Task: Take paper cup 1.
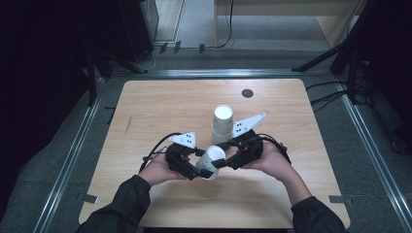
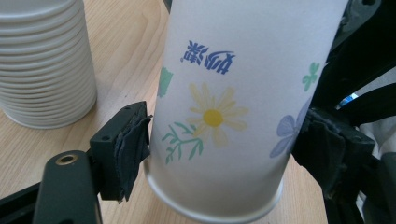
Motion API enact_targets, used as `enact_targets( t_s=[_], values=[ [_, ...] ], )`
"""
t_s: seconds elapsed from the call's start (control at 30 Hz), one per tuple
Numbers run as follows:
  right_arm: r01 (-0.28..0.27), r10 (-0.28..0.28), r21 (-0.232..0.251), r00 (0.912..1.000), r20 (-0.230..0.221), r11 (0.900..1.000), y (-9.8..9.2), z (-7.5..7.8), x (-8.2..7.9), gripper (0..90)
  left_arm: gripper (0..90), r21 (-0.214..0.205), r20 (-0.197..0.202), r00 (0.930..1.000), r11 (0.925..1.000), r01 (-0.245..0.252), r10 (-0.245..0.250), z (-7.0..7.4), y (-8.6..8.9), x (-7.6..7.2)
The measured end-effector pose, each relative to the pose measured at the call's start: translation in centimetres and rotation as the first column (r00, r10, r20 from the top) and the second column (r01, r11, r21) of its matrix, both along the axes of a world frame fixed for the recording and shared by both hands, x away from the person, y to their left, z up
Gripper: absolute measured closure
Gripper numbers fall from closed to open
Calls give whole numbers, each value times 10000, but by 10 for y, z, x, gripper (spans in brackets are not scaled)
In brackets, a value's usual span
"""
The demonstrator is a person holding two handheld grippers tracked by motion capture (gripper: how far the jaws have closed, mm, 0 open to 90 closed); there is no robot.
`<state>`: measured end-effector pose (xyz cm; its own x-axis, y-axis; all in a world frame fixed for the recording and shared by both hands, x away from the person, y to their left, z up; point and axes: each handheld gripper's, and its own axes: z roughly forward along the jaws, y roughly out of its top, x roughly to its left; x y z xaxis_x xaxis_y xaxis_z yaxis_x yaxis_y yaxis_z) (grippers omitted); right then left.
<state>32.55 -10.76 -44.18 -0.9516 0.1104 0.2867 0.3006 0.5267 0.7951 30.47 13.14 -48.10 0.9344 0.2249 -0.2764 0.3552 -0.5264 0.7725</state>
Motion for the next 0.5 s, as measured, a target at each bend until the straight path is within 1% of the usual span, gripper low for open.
enact_targets(
  t_s=[0.03,0.07,0.1,0.13,0.23,0.33,0.43,0.47,0.5],
  values=[
    [-35,35,82,10000,-44,10000,1,0,0,368,235,-10,21,10000,10000,30,-30,0,0,0],
    [-35,35,82,10000,-44,10000,1,0,0,368,235,-29,83,10000,10000,23,-23,0,0,0],
    [-23,23,72,10000,-19,10000,1,0,0,368,251,-15,222,9997,10000,42,-41,1,0,-1],
    [-25,25,81,10000,-50,10000,1,0,0,369,260,-15,222,9997,10000,42,-41,1,0,-1],
    [-37,38,101,9999,-131,9999,1,0,0,369,275,-21,533,9985,9999,115,-113,3,1,-3],
    [1,1,110,9998,-175,9999,1,1,0,368,286,-1,569,9983,9999,153,-153,4,2,-4],
    [41,-41,30,9996,-266,10000,2,1,0,363,292,137,555,9984,9998,134,-142,4,2,-4],
    [82,-82,16,9996,-267,10000,2,0,0,358,292,128,517,9986,9998,124,-131,4,3,-3],
    [59,-59,-13,9997,-220,10000,2,0,1,332,292,100,472,9988,9999,98,-103,5,4,-3]
  ],
)
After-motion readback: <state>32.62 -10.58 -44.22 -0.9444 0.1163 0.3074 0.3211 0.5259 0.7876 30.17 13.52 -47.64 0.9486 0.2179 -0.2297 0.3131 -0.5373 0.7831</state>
